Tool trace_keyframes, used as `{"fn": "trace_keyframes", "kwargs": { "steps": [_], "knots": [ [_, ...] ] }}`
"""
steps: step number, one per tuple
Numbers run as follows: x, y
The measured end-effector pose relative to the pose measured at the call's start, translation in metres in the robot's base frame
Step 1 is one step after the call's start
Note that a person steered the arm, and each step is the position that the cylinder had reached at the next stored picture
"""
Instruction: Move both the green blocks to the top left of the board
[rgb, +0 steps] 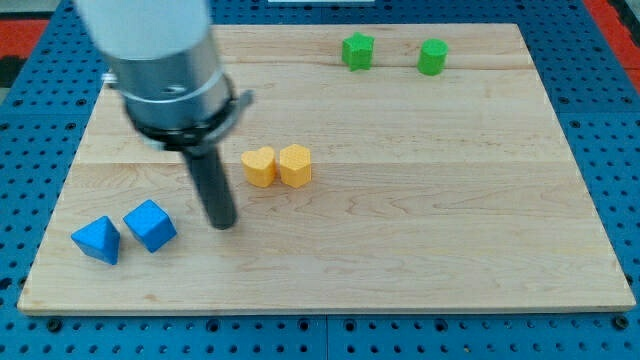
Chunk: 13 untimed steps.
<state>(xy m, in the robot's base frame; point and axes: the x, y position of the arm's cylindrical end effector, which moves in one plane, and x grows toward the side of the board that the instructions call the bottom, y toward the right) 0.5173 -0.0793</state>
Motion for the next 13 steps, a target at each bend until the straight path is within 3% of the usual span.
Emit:
{"fn": "trace_keyframes", "kwargs": {
  "steps": [2, 3, 5, 6, 9, 12, 13],
  "knots": [
    [-0.017, 0.155],
    [-0.070, 0.241],
    [-0.221, 0.265],
    [-0.254, 0.250],
    [-0.270, 0.188],
    [-0.269, 0.028],
    [-0.276, 0.041]
  ]
}}
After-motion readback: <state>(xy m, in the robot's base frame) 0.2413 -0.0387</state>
